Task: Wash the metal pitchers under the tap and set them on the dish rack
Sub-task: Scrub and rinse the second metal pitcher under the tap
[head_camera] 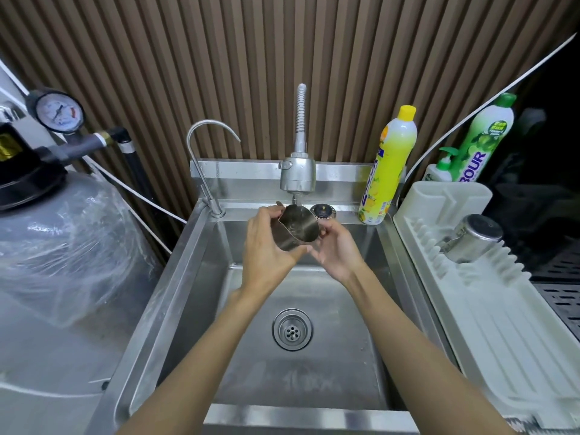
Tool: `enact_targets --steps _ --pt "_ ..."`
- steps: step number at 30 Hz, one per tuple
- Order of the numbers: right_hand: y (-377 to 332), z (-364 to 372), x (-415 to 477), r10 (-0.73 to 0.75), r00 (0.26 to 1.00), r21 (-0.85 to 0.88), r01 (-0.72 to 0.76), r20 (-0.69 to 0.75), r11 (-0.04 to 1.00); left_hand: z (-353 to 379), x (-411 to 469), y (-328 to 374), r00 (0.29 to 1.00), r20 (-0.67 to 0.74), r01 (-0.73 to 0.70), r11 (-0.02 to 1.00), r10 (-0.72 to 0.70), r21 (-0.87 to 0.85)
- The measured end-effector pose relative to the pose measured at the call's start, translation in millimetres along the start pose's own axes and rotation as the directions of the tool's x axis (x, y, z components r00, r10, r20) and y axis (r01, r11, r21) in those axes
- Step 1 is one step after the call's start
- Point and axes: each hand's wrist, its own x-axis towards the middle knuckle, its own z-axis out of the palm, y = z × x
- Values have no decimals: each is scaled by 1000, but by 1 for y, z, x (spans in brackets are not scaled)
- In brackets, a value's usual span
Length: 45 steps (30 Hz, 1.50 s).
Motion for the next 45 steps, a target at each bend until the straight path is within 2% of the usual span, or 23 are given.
enact_targets --steps 2,5,7,9,11,12,14,16,18,19,22,24,29,32,34,36,39,42,45 --pt "-1 -5 -1 11 999 -88 -14 -31 996 3 -3 7 1000 -1 5 998 -5 67" --pt "-12 -10 -5 43 997 -356 -62 -63 932 9 -4 11 993 -15 122 988 -121 92" --pt "-25 -9 -10 44 994 -491 -90 -104 866 14 -2 11 972 -25 236 971 -235 42" --pt "-41 -3 -13 21 987 -579 -109 -157 808 19 -1 10 931 -1 365 927 -366 -83" --pt "-54 2 -12 -51 975 -654 -106 -217 749 22 2 5 871 136 489 813 -471 -317" --pt "-60 5 -12 -103 967 -701 -94 -234 706 23 2 3 842 239 537 717 -483 -443" --pt "-67 11 -10 -257 941 -853 -58 -220 519 26 3 -1 816 382 575 533 -434 -621" --pt "-69 17 -11 -421 897 -953 1 -133 303 31 5 -1 818 417 566 428 -395 -704" --pt "-68 23 -11 -498 867 -965 99 -38 245 36 9 -1 832 401 540 391 -384 -745" --pt "-68 24 -11 -509 861 -947 164 0 278 39 12 -1 845 376 520 417 -381 -745" --pt "-69 21 -7 -457 883 -780 362 111 510 38 17 -2 915 210 389 614 -344 -687" --pt "-66 17 -4 -383 905 -671 401 184 624 33 19 -4 948 104 294 705 -301 -645" --pt "-42 10 13 -228 947 -290 290 228 912 14 16 -10 987 -24 123 847 -158 -517" --pt "-25 6 14 -137 973 -31 146 188 989 4 15 -7 998 -19 41 921 -53 -388" --pt "-13 4 11 -90 983 46 84 161 995 -3 15 -5 1000 21 7 949 0 -315" --pt "-6 5 5 -62 992 35 59 107 998 -8 16 -3 998 56 -20 973 34 -231" --pt "1 1 -5 -26 999 -100 28 25 995 -12 16 1 997 79 13 994 -4 -105" --pt "-2 -3 -12 14 999 -286 -25 -39 958 -11 10 1 992 69 113 993 -110 -39" --pt "-17 -2 -17 -9 987 -474 -69 -161 878 -4 3 0 962 82 269 957 -261 -105"
